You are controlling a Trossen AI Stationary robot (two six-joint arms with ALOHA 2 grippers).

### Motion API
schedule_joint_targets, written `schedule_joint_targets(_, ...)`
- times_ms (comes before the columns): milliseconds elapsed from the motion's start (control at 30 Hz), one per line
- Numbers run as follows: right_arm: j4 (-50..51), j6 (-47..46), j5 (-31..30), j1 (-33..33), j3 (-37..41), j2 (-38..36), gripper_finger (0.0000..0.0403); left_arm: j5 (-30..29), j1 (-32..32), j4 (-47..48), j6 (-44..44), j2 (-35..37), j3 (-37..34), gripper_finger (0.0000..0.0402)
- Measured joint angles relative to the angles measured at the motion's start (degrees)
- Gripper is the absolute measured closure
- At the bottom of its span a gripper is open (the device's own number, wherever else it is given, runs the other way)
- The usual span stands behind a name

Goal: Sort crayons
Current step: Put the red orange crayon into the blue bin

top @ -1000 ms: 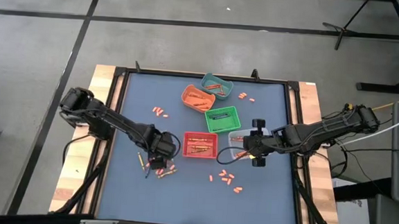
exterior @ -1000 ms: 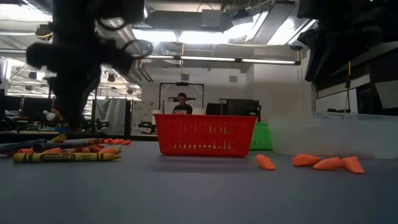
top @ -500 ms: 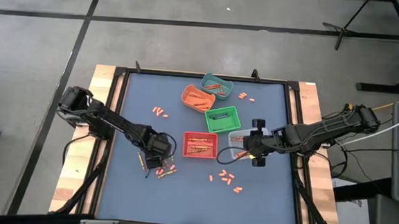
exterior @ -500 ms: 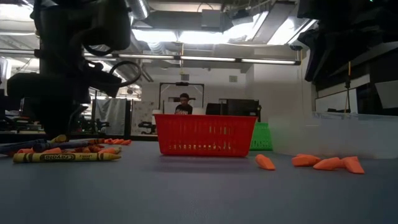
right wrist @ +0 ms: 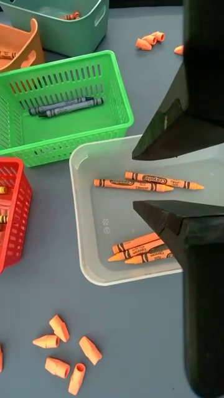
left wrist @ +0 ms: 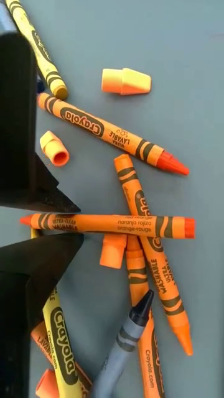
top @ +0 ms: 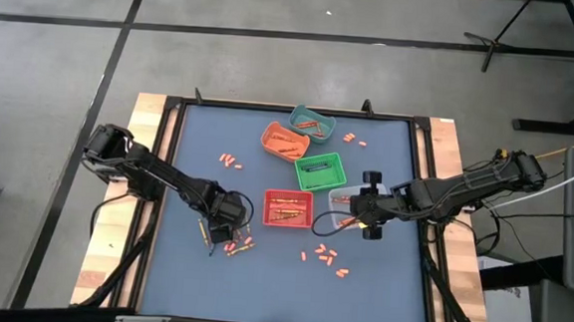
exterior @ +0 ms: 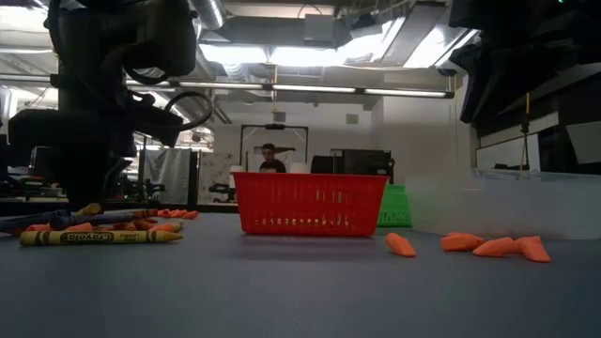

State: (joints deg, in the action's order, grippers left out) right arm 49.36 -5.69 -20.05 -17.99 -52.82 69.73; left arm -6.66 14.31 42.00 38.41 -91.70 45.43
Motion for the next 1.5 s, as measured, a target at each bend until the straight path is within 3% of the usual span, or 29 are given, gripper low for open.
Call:
schedule_joint_targets(367,0.0,0.0,0.0,0.01,0.0,0.0,0.029,-0.26,0.0,0.24,-0.01,-0.07,-0.02,0.0391)
schedule_joint_targets(1167,0.0,0.0,-0.01,-0.01,0.0,0.0,0.029,-2.25,-0.92,2.08,-2.34,-0.35,7.45,0.0393)
schedule_joint_targets(1500,0.0,0.0,0.0,0.01,0.0,0.0,0.029,-6.49,-6.98,0.34,-12.87,-0.22,13.15,0.0393)
